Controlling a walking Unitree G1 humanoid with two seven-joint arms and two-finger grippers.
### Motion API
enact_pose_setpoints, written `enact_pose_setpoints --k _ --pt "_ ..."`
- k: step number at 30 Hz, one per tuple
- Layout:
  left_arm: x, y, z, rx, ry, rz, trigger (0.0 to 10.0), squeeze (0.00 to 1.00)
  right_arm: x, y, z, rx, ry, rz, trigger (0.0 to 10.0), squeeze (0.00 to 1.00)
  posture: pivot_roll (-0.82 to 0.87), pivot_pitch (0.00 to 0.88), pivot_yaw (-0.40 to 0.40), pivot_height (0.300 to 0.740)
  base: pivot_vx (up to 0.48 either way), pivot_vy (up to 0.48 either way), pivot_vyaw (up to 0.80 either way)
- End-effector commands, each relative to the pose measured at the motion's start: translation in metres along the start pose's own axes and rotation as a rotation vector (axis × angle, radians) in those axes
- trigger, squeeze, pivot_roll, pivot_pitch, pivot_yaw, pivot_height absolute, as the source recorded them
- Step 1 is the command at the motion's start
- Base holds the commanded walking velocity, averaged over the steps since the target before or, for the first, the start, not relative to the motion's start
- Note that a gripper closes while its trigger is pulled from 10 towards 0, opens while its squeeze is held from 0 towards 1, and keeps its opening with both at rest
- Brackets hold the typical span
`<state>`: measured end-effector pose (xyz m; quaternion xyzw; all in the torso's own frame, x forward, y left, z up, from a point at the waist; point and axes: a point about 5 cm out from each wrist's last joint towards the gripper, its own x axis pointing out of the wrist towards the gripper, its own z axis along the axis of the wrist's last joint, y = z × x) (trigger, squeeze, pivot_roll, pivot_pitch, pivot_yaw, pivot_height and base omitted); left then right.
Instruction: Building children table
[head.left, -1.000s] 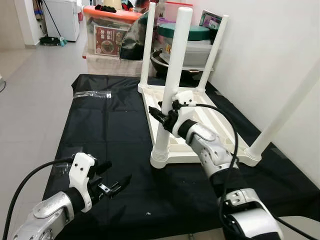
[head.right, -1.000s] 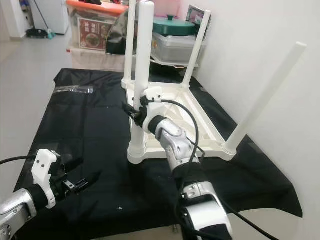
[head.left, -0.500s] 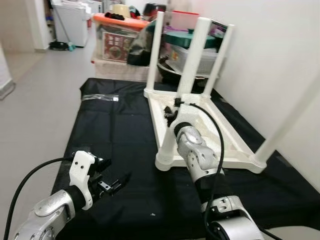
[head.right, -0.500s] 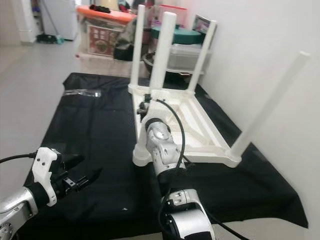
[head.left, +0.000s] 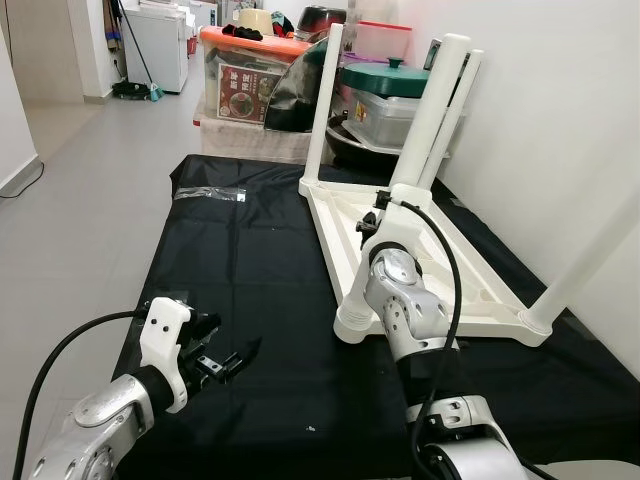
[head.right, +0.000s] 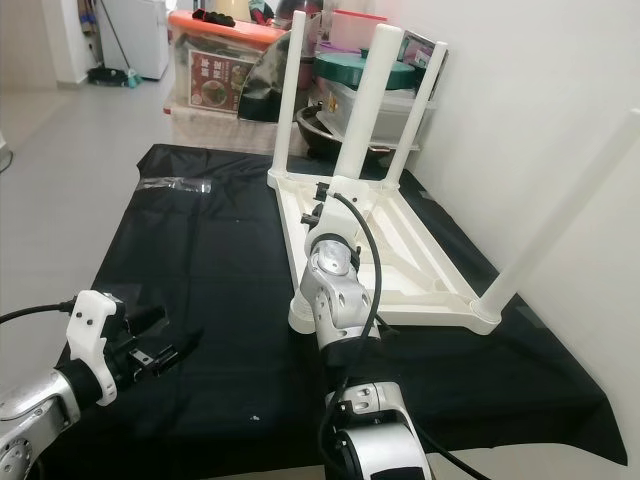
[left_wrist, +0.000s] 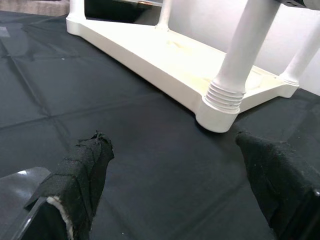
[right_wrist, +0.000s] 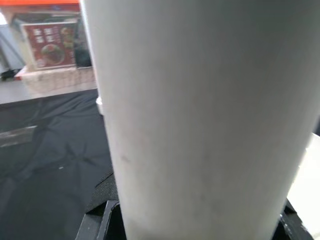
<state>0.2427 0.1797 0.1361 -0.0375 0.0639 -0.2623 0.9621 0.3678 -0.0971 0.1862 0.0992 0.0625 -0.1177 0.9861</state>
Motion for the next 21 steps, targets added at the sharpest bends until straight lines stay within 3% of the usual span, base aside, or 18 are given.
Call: enact_pose_setpoints --k 1,2,4,5,7,8,10,14,21 --pt "0.003 -0.001 -0.003 -0.002 0.006 0.003 10.0 0.0 -0.006 -0.017 -0.052 0.047 0.208 -0.104 0.0 0.0 0.11 0.0 -0.137 0.74 0.0 0.0 0.0" --pt "0.003 0.0 -0.003 0.002 0.003 0.021 10.0 0.0 0.0 -0.029 -0.048 0.043 0.18 -0.152 0.0 0.0 0.11 0.0 -0.137 0.74 0.0 0.0 0.0" --pt "0.004 0.007 -0.003 0.012 -0.001 0.071 10.0 0.0 0.012 -0.067 -0.043 0.025 0.138 -0.291 0.0 0.0 0.11 0.0 -0.135 0.74 0.0 0.0 0.0" --pt "0.004 0.007 -0.003 0.012 -0.001 0.071 10.0 0.0 0.012 -0.067 -0.043 0.025 0.138 -0.291 0.0 0.0 0.11 0.0 -0.135 0.74 0.0 0.0 0.0" --pt "0.005 0.014 -0.001 0.019 -0.007 0.116 10.0 0.0 0.018 -0.105 -0.045 0.029 0.133 -0.419 0.0 0.0 0.11 0.0 -0.135 0.74 0.0 0.0 0.0" --pt "0.005 0.014 -0.001 0.019 -0.007 0.116 10.0 0.0 0.018 -0.105 -0.045 0.029 0.133 -0.419 0.0 0.0 0.11 0.0 -0.135 0.74 0.0 0.0 0.0" --pt "0.005 0.018 0.0 0.02 -0.012 0.141 10.0 0.0 0.018 -0.127 -0.046 0.042 0.127 -0.494 0.0 0.0 0.11 0.0 -0.126 0.74 0.0 0.0 0.0" --pt "0.006 0.021 -0.001 0.02 -0.01 0.162 10.0 0.0 0.015 -0.145 -0.041 0.044 0.086 -0.553 0.0 0.0 0.1 0.0 -0.116 0.74 0.0 0.0 0.0" --pt "0.008 0.024 -0.001 0.021 -0.011 0.183 10.0 0.0 0.012 -0.151 -0.043 0.05 0.074 -0.581 0.0 0.0 0.1 0.0 -0.115 0.74 0.0 0.0 0.0"
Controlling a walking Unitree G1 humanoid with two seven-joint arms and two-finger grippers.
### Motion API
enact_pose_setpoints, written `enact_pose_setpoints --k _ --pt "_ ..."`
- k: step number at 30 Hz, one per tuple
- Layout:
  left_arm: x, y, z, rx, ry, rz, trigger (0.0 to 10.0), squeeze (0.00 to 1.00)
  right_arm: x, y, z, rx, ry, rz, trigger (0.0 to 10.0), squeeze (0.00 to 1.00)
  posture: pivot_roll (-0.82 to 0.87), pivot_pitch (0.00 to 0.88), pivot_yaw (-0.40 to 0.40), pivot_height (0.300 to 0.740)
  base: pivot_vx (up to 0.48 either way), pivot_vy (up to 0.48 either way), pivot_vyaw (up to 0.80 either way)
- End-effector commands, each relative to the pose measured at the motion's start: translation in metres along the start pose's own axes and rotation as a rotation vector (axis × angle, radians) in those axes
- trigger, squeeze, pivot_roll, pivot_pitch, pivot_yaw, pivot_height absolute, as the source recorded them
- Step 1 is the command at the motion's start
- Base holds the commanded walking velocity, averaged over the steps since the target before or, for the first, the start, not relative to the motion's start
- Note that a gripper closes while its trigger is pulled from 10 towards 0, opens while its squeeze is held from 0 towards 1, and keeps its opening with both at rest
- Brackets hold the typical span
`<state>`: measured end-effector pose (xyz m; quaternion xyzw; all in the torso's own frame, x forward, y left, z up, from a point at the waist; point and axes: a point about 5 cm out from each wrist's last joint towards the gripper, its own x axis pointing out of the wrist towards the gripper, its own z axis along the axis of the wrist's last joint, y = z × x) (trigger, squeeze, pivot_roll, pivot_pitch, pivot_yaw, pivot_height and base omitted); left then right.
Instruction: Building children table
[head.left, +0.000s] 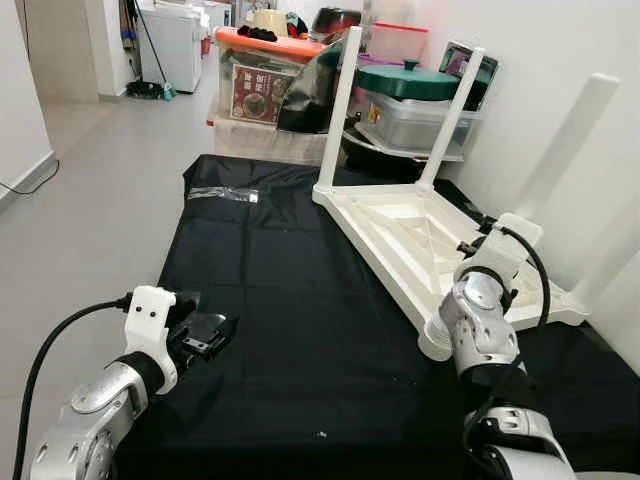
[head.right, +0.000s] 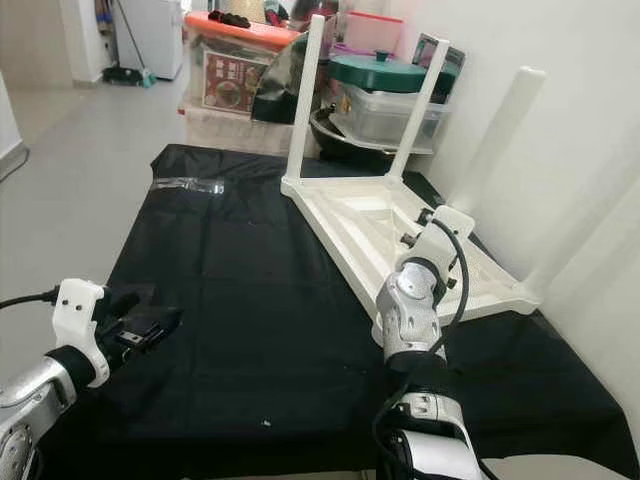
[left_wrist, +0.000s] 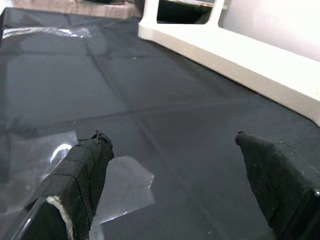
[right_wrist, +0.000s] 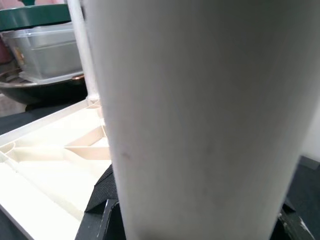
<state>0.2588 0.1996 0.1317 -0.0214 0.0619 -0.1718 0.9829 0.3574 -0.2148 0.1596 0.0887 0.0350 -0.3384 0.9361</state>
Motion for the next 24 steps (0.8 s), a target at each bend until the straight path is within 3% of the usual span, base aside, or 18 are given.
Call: enact_pose_setpoints --k 1,8,9,12,15,22,23,24 --pt "0.004 -0.001 0.001 0.001 -0.01 0.012 10.0 0.0 0.003 -0.034 -0.042 -0.014 0.164 -0.149 0.0 0.0 0.1 0.0 -0.115 0.74 0.0 0.0 0.0" --pt "0.005 0.004 0.001 0.0 -0.014 0.042 10.0 0.0 0.003 -0.034 -0.04 -0.019 0.119 -0.143 0.0 0.0 0.1 0.0 -0.111 0.74 0.0 0.0 0.0" --pt "0.005 0.004 0.001 0.001 -0.014 0.044 10.0 0.0 0.001 -0.031 -0.039 -0.014 0.117 -0.122 10.0 0.0 0.09 0.0 -0.109 0.74 0.0 0.0 0.0" --pt "0.005 0.004 0.001 0.001 -0.014 0.044 10.0 0.0 0.001 -0.031 -0.039 -0.014 0.117 -0.122 10.0 0.0 0.09 0.0 -0.109 0.74 0.0 0.0 0.0" --pt "0.006 0.004 0.0 0.004 -0.012 0.042 10.0 0.0 -0.01 -0.017 -0.026 0.024 0.055 -0.031 10.0 0.0 0.09 0.0 -0.102 0.74 0.0 0.0 0.0" --pt "0.007 0.004 0.0 0.007 -0.011 0.037 10.0 0.0 -0.014 -0.016 -0.02 0.052 0.043 -0.021 10.0 0.0 0.08 0.0 -0.095 0.74 0.0 0.0 0.0" --pt "0.008 0.005 0.0 0.008 -0.011 0.036 10.0 0.0 -0.015 -0.016 -0.016 0.064 0.032 -0.017 10.0 0.72 0.08 0.0 -0.092 0.74 0.0 0.0 0.0" --pt "0.008 0.005 0.0 0.01 -0.011 0.034 10.0 0.0 -0.016 -0.016 -0.014 0.071 0.024 -0.015 10.0 0.72 0.08 0.0 -0.092 0.74 0.0 0.0 0.0"
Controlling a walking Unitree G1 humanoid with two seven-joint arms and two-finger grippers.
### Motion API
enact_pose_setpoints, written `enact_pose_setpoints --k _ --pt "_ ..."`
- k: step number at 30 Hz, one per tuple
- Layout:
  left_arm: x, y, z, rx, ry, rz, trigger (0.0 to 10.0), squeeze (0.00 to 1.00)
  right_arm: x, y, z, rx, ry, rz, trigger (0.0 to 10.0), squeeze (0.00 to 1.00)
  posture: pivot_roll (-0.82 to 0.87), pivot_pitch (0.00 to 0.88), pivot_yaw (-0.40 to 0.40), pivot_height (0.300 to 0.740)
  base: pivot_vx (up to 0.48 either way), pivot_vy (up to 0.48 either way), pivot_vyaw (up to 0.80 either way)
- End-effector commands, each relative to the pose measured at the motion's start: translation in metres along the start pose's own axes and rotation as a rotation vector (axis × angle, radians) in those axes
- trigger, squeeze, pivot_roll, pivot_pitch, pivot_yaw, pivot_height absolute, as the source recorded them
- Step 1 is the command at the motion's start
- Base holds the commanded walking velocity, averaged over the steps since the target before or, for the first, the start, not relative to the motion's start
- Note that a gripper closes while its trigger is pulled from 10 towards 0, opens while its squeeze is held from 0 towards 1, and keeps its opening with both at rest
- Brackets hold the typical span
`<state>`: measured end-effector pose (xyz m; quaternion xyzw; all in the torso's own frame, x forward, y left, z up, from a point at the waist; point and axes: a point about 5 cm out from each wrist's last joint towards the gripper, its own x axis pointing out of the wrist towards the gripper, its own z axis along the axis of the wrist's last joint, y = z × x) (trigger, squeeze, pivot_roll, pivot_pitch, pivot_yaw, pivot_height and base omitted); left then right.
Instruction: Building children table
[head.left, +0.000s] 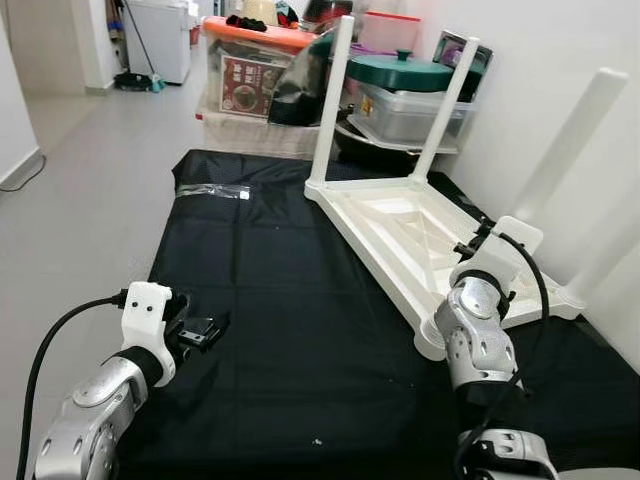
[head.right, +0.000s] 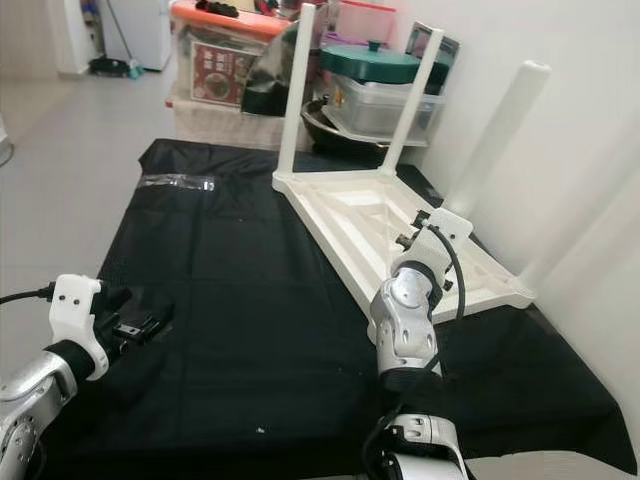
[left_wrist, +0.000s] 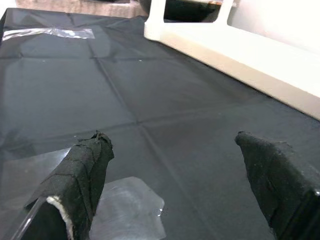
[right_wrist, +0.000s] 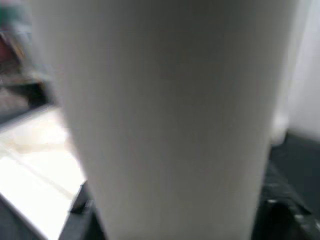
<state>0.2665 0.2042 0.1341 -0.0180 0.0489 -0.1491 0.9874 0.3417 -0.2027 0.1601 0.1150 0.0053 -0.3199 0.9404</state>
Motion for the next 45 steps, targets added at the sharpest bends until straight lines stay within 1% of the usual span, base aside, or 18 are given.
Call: enact_pose_setpoints --k 1,2,8,16,18,20,23,24,25,27,28,29,30,31,35,36,43,45 --pt "0.003 -0.002 -0.003 0.001 0.015 -0.012 10.0 0.0 0.003 -0.016 -0.011 0.004 0.057 -0.061 10.0 0.72 0.08 0.0 -0.092 0.74 0.0 0.0 0.0" --pt "0.003 -0.002 -0.003 0.003 0.015 -0.014 10.0 0.0 0.003 -0.016 -0.006 0.014 0.04 -0.056 10.0 1.0 0.08 0.0 -0.091 0.74 0.0 0.0 0.0" --pt "0.004 -0.002 -0.003 0.005 0.016 -0.021 10.0 0.0 -0.003 -0.009 0.025 0.074 -0.06 -0.008 10.0 1.0 0.07 0.0 -0.09 0.74 0.0 0.0 0.0" --pt "0.004 -0.002 -0.003 0.006 0.016 -0.026 10.0 0.0 -0.009 -0.002 0.044 0.114 -0.113 0.062 10.0 1.0 0.07 0.0 -0.091 0.74 0.0 0.0 0.0" --pt "0.004 -0.002 -0.003 0.008 0.016 -0.031 10.0 0.0 -0.008 0.01 0.056 0.159 -0.128 0.233 10.0 1.0 0.07 0.0 -0.088 0.74 0.0 0.0 0.0" --pt "0.004 -0.002 -0.003 0.008 0.016 -0.031 10.0 0.0 -0.008 0.01 0.056 0.159 -0.128 0.233 10.0 1.0 0.07 0.0 -0.088 0.74 0.0 0.0 0.0" --pt "0.005 -0.003 -0.003 0.009 0.016 -0.037 10.0 0.0 -0.002 0.019 0.063 0.15 -0.113 0.401 10.0 1.0 0.07 0.0 -0.088 0.74 0.0 0.0 0.0" --pt "0.005 -0.003 -0.003 0.009 0.016 -0.037 10.0 0.0 -0.002 0.019 0.063 0.15 -0.113 0.401 10.0 1.0 0.07 0.0 -0.088 0.74 0.0 0.0 0.0" --pt "0.005 -0.003 -0.003 0.01 0.015 -0.042 10.0 0.0 0.008 0.018 0.07 0.095 -0.116 0.516 10.0 1.0 0.07 0.0 -0.092 0.74 0.0 0.0 0.0" --pt "0.005 -0.003 -0.003 0.01 0.015 -0.042 10.0 0.0 0.008 0.018 0.07 0.095 -0.116 0.516 10.0 1.0 0.07 0.0 -0.092 0.74 0.0 0.0 0.0" --pt "0.006 -0.004 -0.003 0.01 0.015 -0.043 10.0 0.0 0.018 0.011 0.073 0.04 -0.123 0.525 10.0 0.63 0.07 0.0 -0.093 0.74 0.0 0.0 0.0" --pt "0.006 -0.004 -0.003 0.01 0.015 -0.043 10.0 0.0 0.018 0.011 0.073 0.04 -0.123 0.525 10.0 0.63 0.07 0.0 -0.093 0.74 0.0 0.0 0.0" --pt "0.006 -0.003 -0.004 0.01 0.015 -0.043 10.0 0.0 0.028 0.004 0.077 -0.009 -0.128 0.539 10.0 0.19 0.07 0.0 -0.098 0.74 0.0 0.0 0.0" --pt "0.005 -0.003 -0.004 0.01 0.017 -0.042 10.0 0.0 0.036 -0.003 0.082 -0.055 -0.137 0.543 10.0 0.0 0.07 0.0 -0.098 0.74 0.0 0.0 0.0" --pt "0.004 -0.003 -0.005 0.01 0.018 -0.041 10.0 0.0 0.043 -0.008 0.086 -0.087 -0.135 0.565 10.0 0.0 0.07 0.0 -0.101 0.74 0.0 0.0 0.0" --pt "0.004 -0.003 -0.005 0.011 0.019 -0.041 10.0 0.0 0.048 -0.011 0.09 -0.128 -0.119 0.638 10.0 0.0 0.07 0.0 -0.103 0.74 0.0 0.0 0.0" --pt "0.004 -0.003 -0.005 0.015 0.021 -0.045 10.0 0.0 0.052 -0.014 0.094 -0.158 -0.095 0.815 10.0 0.0 0.07 0.0 -0.103 0.74 0.0 0.0 0.0" --pt "0.004 -0.003 -0.005 0.016 0.022 -0.049 10.0 0.0 0.052 -0.014 0.095 -0.174 -0.069 0.941 10.0 0.0 0.07 0.0 -0.103 0.74 0.0 0.0 0.0"
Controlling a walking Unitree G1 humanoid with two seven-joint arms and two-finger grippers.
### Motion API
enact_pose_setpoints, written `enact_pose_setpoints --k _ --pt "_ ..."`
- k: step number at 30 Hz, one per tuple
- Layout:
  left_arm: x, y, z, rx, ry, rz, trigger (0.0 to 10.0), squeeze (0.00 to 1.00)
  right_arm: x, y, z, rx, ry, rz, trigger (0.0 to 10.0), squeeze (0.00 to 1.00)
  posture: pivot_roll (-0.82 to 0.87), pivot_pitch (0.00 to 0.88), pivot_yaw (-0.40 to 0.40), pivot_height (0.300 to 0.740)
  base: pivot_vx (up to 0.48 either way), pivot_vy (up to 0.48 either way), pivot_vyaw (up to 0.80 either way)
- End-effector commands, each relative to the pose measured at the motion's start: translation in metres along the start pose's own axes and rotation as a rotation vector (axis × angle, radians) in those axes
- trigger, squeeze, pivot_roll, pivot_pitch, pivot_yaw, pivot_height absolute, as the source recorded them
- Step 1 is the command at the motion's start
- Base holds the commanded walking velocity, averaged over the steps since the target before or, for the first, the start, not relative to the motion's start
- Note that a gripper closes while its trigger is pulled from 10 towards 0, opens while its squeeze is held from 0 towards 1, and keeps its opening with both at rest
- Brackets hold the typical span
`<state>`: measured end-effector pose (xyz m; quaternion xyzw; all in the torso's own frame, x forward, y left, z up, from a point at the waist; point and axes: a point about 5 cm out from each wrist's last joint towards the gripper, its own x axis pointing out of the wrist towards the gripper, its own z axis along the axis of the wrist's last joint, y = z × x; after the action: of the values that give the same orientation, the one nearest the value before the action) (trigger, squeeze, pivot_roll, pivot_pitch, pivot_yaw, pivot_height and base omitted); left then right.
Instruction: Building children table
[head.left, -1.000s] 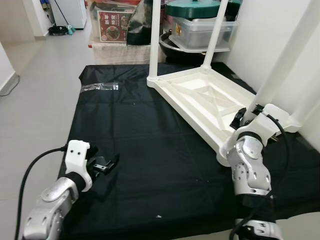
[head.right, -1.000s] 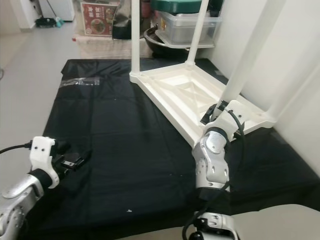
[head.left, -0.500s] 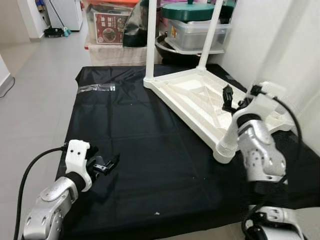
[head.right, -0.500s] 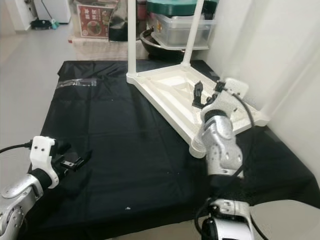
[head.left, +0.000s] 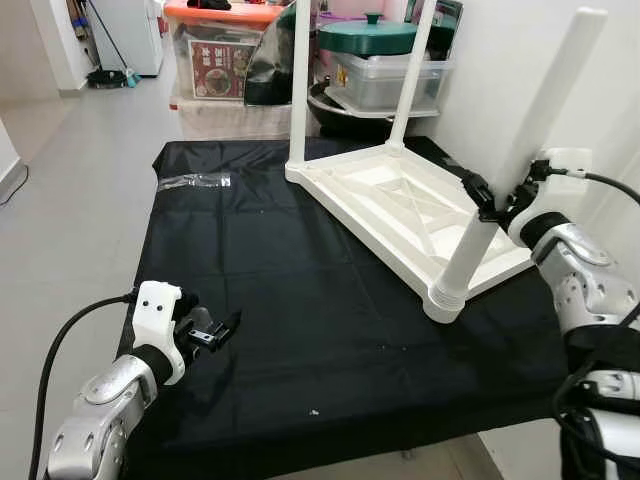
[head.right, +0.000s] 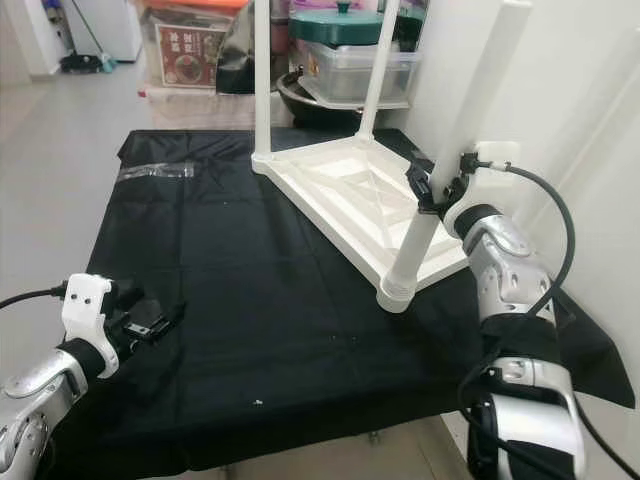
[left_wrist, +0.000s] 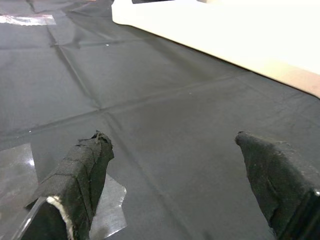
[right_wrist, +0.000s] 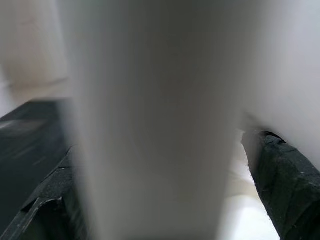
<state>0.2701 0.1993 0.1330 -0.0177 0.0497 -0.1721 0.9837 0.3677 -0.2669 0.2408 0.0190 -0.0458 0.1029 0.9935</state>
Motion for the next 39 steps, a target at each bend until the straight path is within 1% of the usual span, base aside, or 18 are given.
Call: enact_pose_setpoints --k 1,5,11,12,14,15,16,17,22,24,26,29,31,33,35,37,38,39 --pt "-0.001 0.001 -0.005 0.014 0.02 -0.005 10.0 0.0 0.002 0.004 0.005 -0.001 -0.006 0.136 10.0 0.0 0.07 0.0 -0.102 0.74 0.0 0.0 0.0" --pt "0.0 -0.001 -0.004 0.015 0.019 -0.013 10.0 0.0 0.005 0.011 0.005 -0.023 0.01 0.273 10.0 0.0 0.07 0.0 -0.102 0.74 0.0 0.0 0.0" --pt "0.001 0.0 -0.003 0.019 0.017 -0.017 10.0 0.0 0.011 0.013 0.003 -0.07 0.042 0.341 10.0 0.0 0.08 0.0 -0.111 0.74 0.0 0.0 0.0" --pt "0.0 0.0 -0.003 0.02 0.017 -0.016 10.0 0.0 0.013 0.012 0.003 -0.077 0.051 0.353 8.9 0.0 0.09 0.0 -0.116 0.74 0.0 0.0 0.0" --pt "0.0 0.0 -0.003 0.02 0.017 -0.016 10.0 0.0 0.013 0.012 0.003 -0.077 0.051 0.353 8.9 0.0 0.09 0.0 -0.116 0.74 0.0 0.0 0.0" --pt "0.0 0.001 -0.003 0.021 0.018 -0.015 10.0 0.0 0.014 0.01 0.003 -0.081 0.059 0.345 4.2 0.0 0.09 0.0 -0.119 0.74 0.0 0.0 0.0" --pt "0.0 0.001 -0.003 0.021 0.018 -0.015 10.0 0.0 0.014 0.01 0.003 -0.081 0.059 0.345 4.2 0.0 0.09 0.0 -0.119 0.74 0.0 0.0 0.0" --pt "-0.001 0.001 -0.003 0.022 0.019 -0.013 10.0 0.0 0.014 0.008 0.003 -0.089 0.068 0.352 0.0 0.0 0.09 0.0 -0.119 0.74 0.0 0.0 0.0" --pt "-0.001 0.0 -0.005 0.02 0.023 -0.015 10.0 0.0 0.014 0.001 0.0 -0.111 0.099 0.335 0.0 0.0 0.09 0.0 -0.122 0.74 0.0 0.0 0.0" --pt "-0.001 -0.001 -0.005 0.019 0.024 -0.016 10.0 0.0 0.014 -0.002 -0.001 -0.116 0.103 0.299 0.0 0.0 0.09 0.0 -0.123 0.74 0.0 0.0 0.0" --pt "-0.002 -0.002 -0.005 0.016 0.027 -0.019 10.0 0.0 0.014 -0.008 -0.008 -0.116 0.123 0.196 0.0 0.0 0.09 0.0 -0.123 0.74 0.0 0.0 0.0" --pt "-0.002 -0.003 -0.006 0.015 0.031 -0.023 10.0 0.0 0.012 -0.012 -0.016 -0.072 0.119 0.12 0.0 0.0 0.09 0.0 -0.125 0.74 0.0 0.0 0.0" --pt "-0.002 -0.003 -0.006 0.015 0.031 -0.023 10.0 0.0 0.012 -0.012 -0.016 -0.072 0.119 0.12 0.0 0.0 0.09 0.0 -0.125 0.74 0.0 0.0 0.0" --pt "-0.003 -0.004 -0.008 0.015 0.036 -0.026 10.0 0.0 0.008 -0.013 -0.033 0.012 0.107 0.045 0.0 0.0 0.09 0.0 -0.125 0.74 0.0 0.0 0.0" --pt "-0.003 -0.004 -0.008 0.015 0.036 -0.026 10.0 0.0 0.008 -0.013 -0.033 0.012 0.107 0.045 0.0 0.0 0.09 0.0 -0.125 0.74 0.0 0.0 0.0" --pt "-0.004 -0.004 -0.009 0.017 0.043 -0.028 10.0 0.0 -0.001 -0.017 -0.054 0.103 0.095 -0.052 0.0 0.0 0.09 0.0 -0.118 0.74 0.0 0.0 0.0" --pt "-0.004 -0.004 -0.009 0.017 0.043 -0.028 10.0 0.0 -0.001 -0.017 -0.054 0.103 0.095 -0.052 0.0 0.0 0.09 0.0 -0.118 0.74 0.0 0.0 0.0" --pt "-0.004 -0.003 -0.009 0.018 0.046 -0.029 10.0 0.0 -0.007 -0.019 -0.064 0.143 0.089 -0.099 0.0 0.0 0.09 0.0 -0.117 0.74 0.0 0.0 0.0"
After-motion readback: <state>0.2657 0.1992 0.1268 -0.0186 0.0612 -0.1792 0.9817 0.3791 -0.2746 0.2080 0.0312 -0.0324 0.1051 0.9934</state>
